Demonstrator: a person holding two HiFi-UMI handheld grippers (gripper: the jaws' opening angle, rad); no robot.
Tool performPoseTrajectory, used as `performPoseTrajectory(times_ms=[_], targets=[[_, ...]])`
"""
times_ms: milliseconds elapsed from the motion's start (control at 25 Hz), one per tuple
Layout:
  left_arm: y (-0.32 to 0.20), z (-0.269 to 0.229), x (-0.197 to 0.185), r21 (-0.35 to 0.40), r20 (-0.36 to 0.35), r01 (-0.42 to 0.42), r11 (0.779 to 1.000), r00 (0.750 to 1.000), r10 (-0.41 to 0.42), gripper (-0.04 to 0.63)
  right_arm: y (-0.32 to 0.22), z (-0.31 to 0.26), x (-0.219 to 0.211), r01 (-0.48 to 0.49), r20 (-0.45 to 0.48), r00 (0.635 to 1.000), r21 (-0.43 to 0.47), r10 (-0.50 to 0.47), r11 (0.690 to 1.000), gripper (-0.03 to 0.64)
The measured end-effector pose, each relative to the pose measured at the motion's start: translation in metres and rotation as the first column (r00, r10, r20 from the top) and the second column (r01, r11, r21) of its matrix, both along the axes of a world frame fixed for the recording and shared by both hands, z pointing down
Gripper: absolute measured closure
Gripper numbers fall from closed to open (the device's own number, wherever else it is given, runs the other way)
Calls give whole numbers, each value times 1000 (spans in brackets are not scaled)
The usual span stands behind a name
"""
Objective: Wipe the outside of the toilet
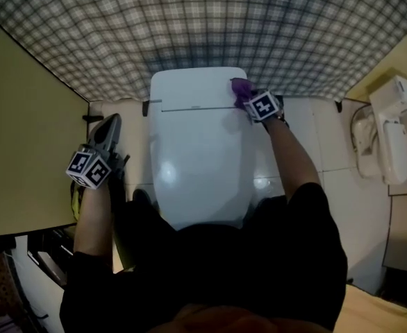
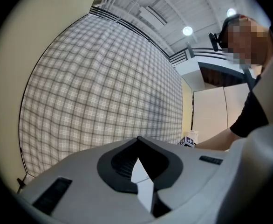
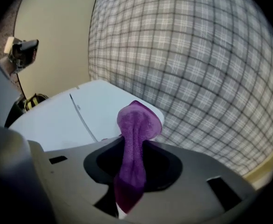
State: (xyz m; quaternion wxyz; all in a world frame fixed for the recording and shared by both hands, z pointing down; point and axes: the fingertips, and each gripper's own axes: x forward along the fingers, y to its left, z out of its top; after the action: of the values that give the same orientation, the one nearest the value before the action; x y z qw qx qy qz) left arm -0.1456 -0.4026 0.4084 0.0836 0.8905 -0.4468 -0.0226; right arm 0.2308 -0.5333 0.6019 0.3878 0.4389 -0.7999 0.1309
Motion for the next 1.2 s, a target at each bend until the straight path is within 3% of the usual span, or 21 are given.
performPoseTrajectory(times_ms=[160,320,440,560,680,840,1080,1200], targets=[[-6,10,-2,7,12,4,1000,1000,-4,603,25,-27,-128,194,112,973,63,-200,979,505],[6,25,-30,-2,18,15,1000,1000,-15,603,61,-8,-265,371,102,922,39,-373,928,505],[24,41,-60,-11,53,29,1000,998,-28,603,75,12,-332,417,65,907,-6,-416,909,505],[42,54,-87,-23,62,35,999,998,-33,603,73,27,-356,399,11,917,-47,-399,916,505],[56,66,-105,-37,60,39,999,998,-36,603,69,32,-345,359,8,933,-78,-360,930,503],[67,74,-103,-51,60,28,998,998,-24,603,64,32,-291,295,-8,955,-93,-297,951,503],[78,66,-51,-57,51,-8,998,999,11,603,76,36,-123,92,-57,993,-157,-102,983,503],[81,54,-16,-47,36,-23,999,999,24,603,86,35,-42,-11,-28,1000,-153,7,988,503]])
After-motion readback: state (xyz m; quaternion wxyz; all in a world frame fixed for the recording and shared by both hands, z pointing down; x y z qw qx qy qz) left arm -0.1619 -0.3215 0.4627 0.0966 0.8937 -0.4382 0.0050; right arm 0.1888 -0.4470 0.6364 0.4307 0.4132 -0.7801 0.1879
